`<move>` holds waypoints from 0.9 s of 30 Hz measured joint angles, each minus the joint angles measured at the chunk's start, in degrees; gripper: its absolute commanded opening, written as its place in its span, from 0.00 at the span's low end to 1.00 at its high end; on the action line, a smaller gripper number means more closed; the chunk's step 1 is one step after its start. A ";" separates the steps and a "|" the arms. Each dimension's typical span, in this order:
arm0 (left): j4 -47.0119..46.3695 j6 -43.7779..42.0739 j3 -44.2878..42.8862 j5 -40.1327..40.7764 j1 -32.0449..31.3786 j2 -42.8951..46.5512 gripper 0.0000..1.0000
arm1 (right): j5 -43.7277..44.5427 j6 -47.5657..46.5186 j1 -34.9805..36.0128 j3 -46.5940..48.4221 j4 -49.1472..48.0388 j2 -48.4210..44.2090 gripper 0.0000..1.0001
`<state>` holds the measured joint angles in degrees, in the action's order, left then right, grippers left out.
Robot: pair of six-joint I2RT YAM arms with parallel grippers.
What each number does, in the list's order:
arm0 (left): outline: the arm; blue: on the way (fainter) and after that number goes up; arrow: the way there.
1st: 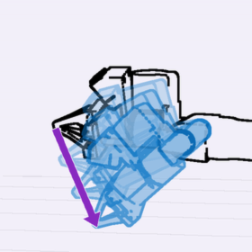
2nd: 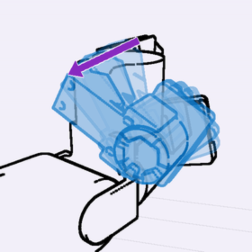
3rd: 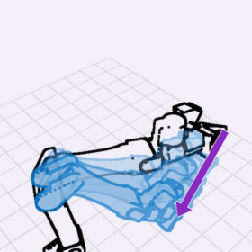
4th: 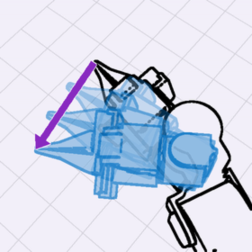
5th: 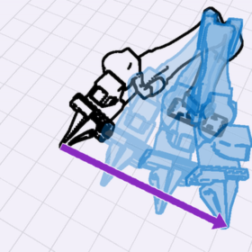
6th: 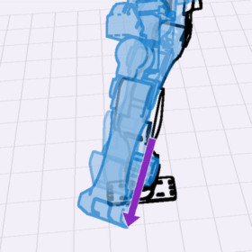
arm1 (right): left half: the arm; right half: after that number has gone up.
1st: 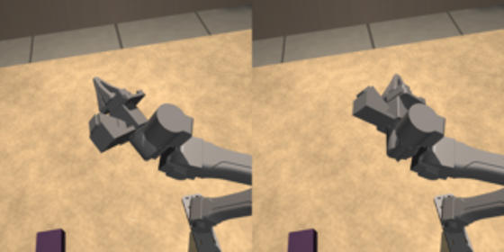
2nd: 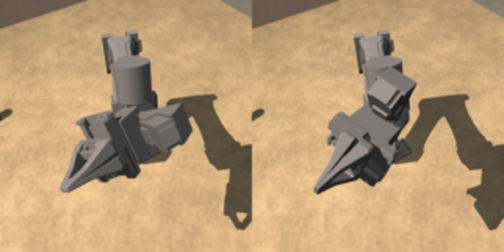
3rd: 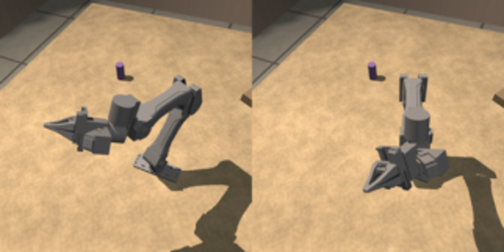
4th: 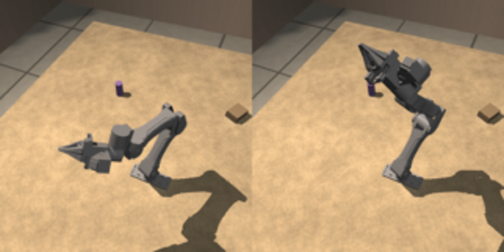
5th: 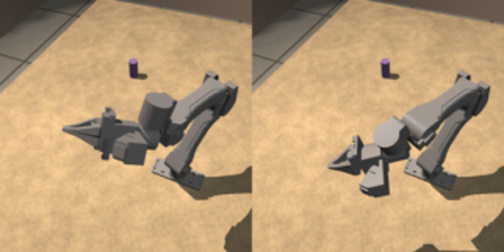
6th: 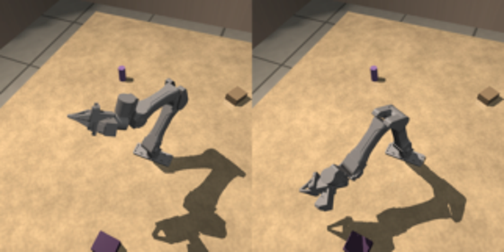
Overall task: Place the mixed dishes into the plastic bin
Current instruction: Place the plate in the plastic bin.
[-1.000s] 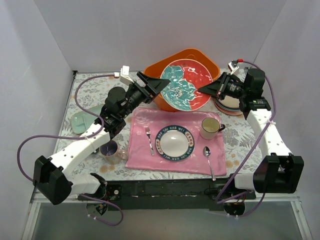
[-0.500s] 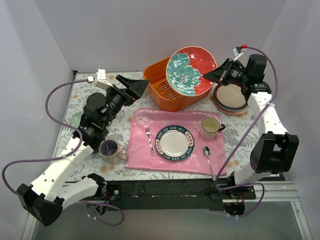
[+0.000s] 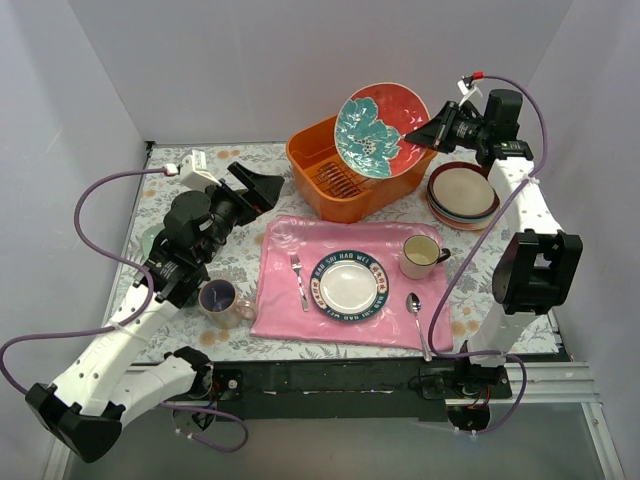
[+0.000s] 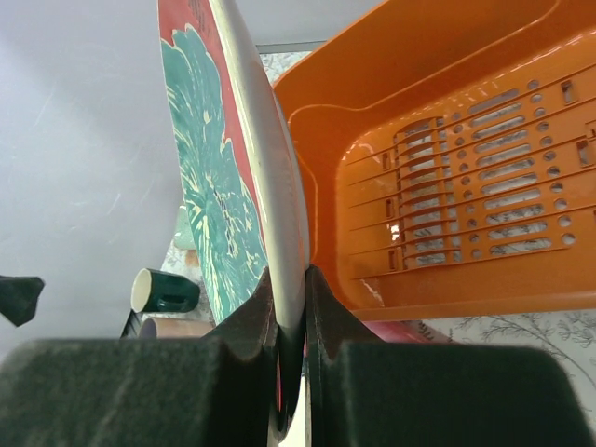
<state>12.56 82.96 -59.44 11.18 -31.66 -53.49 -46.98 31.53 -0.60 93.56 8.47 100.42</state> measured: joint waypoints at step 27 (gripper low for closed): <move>5.46 -1.81 0.02 4.24 0.04 3.80 0.98 | 7.58 -14.49 6.78 9.81 8.81 11.82 0.01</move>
<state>18.02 81.14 -59.42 15.42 -31.62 -49.69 -39.40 17.04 6.17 103.37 17.28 112.25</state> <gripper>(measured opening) 0.982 0.119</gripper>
